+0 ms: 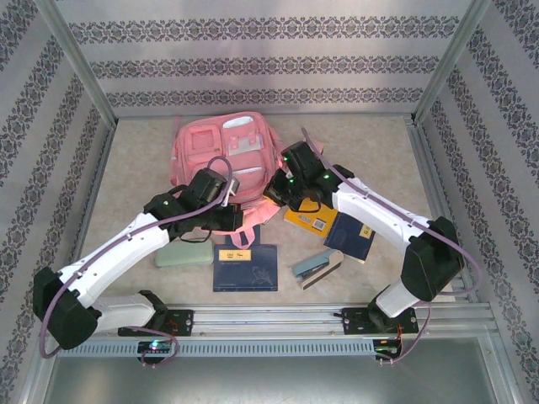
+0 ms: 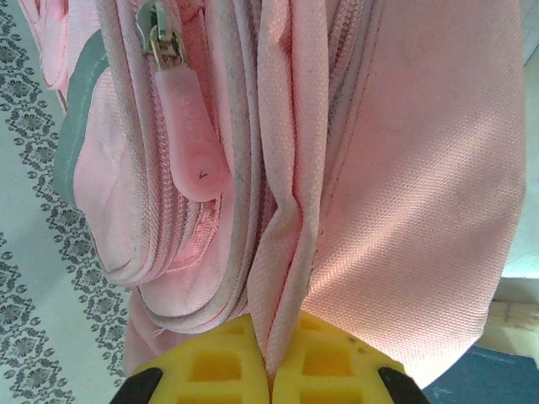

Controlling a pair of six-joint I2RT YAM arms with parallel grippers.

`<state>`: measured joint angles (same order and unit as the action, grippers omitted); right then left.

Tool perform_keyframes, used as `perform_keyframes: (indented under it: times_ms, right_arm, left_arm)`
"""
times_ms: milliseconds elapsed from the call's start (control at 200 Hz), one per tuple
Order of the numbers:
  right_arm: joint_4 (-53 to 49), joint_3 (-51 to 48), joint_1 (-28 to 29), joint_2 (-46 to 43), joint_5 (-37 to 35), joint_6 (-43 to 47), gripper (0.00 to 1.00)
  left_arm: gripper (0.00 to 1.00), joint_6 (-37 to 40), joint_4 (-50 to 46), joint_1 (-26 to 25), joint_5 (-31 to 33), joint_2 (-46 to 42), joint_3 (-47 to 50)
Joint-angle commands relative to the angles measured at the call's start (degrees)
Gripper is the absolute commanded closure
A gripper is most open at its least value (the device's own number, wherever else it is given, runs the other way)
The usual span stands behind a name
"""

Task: Pack the student bag

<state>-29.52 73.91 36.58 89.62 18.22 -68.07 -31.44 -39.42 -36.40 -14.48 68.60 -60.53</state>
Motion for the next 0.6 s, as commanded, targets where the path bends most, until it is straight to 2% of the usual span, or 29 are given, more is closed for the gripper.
perform_keyframes:
  times_ms: [0,295,595]
  right_arm:
    - [-3.87,2.37,-3.62,-0.94,-4.79,4.73,1.00]
    - [-7.50,6.22,-6.31,1.12,-3.80,11.30,1.00]
    - [-11.14,8.86,-9.40,2.69,-6.74,15.96,0.98]
  left_arm:
    - [1.00,1.90,-5.41,2.05,1.38,-3.49,1.43]
    - [1.00,2.42,-7.65,4.27,0.23,-7.00,4.31]
    - [1.00,3.57,-8.90,6.34,-1.12,-7.98,4.88]
